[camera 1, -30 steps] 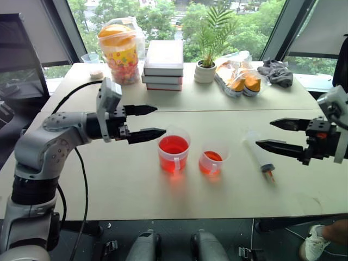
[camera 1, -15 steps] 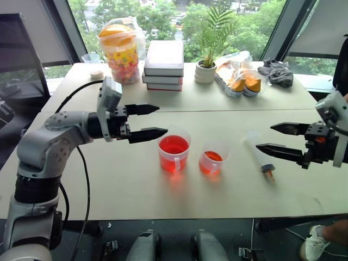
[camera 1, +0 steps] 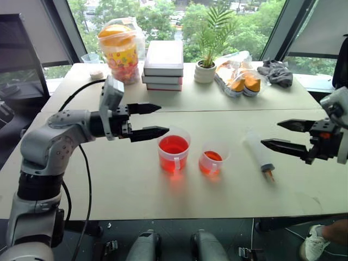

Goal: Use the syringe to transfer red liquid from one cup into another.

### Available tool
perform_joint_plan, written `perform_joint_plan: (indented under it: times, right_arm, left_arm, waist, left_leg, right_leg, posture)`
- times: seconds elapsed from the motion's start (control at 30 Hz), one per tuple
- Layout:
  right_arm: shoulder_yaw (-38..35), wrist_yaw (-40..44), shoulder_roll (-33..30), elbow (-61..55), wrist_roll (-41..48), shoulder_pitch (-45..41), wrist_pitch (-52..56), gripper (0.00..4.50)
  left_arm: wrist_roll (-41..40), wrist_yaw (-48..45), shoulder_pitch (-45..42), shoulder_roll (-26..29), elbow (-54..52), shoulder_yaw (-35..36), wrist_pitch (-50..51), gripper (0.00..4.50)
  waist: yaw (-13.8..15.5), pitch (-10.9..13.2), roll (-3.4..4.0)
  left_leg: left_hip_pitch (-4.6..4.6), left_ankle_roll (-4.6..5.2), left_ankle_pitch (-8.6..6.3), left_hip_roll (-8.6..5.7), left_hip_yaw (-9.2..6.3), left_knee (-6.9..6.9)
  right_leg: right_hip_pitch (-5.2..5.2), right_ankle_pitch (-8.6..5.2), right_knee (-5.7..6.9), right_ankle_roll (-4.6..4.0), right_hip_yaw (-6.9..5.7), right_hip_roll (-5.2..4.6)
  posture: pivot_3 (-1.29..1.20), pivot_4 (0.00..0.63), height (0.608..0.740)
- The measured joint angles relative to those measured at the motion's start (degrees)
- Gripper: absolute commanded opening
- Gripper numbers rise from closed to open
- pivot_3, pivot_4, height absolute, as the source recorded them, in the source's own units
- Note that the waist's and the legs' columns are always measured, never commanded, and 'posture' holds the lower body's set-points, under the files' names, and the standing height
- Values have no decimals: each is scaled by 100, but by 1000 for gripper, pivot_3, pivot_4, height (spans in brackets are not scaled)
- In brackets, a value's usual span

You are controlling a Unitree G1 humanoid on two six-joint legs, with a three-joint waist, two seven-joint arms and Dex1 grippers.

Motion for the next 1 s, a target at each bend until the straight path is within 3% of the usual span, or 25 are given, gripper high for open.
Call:
perform_joint_plan:
  times: [0.13,0.27,0.5,0.67,0.83,0.93,1.0]
  right_arm:
    - [919,-313,6,814,-151,-769,435,4418]
    - [2448,-491,164,2186,-889,-2030,742,4418]
    - [4413,47,650,3764,-2161,-3044,430,4418]
    - [5185,636,984,4520,-2921,-3419,-66,4418]
    - [5499,1046,1251,4884,-3385,-3516,-358,4418]
    - [5510,1140,1340,4944,-3615,-3537,-412,3520]
    - [5505,1159,1415,5000,-3747,-3569,-445,2516]
  left_arm:
    - [175,-109,-146,-78,223,-108,-193,4500]
    - [305,-250,-320,-234,364,-312,-331,4500]
    - [383,-308,-335,-246,419,-372,-424,4500]
    - [398,-176,-189,-265,264,-350,-429,4500]
    - [413,-13,-28,-271,128,-266,-443,4500]
    - [401,66,20,-284,59,-241,-427,4500]
    - [408,87,15,-319,32,-241,-444,4500]
  waist:
    - [-8,0,0]
    - [-20,0,1]
    - [-13,1,3]
    - [-10,1,2]
    - [-15,1,2]
    - [-16,0,1]
    - [-18,0,0]
  left_leg:
    - [0,0,0,0,4,0]
    - [0,0,0,1,10,-2]
    - [-19,0,0,-1,13,-15]
    - [-18,0,0,-2,14,-10]
    - [-16,0,0,-2,14,-11]
    - [-14,0,0,-2,12,-9]
    - [-11,0,0,-2,12,-8]
  right_leg:
    - [-3,0,0,-1,3,-1]
    - [-9,-1,-1,-3,8,-1]
    - [-34,0,-2,-1,9,-1]
    - [-30,1,-1,0,9,-1]
    - [-30,1,1,0,9,0]
    - [-27,1,1,1,9,-1]
    - [-25,1,2,0,9,-1]
  posture:
    - [0,150,740]
    - [0,150,740]
    - [0,150,740]
    - [0,150,740]
    - [0,150,740]
    - [0,150,740]
    - [0,150,740]
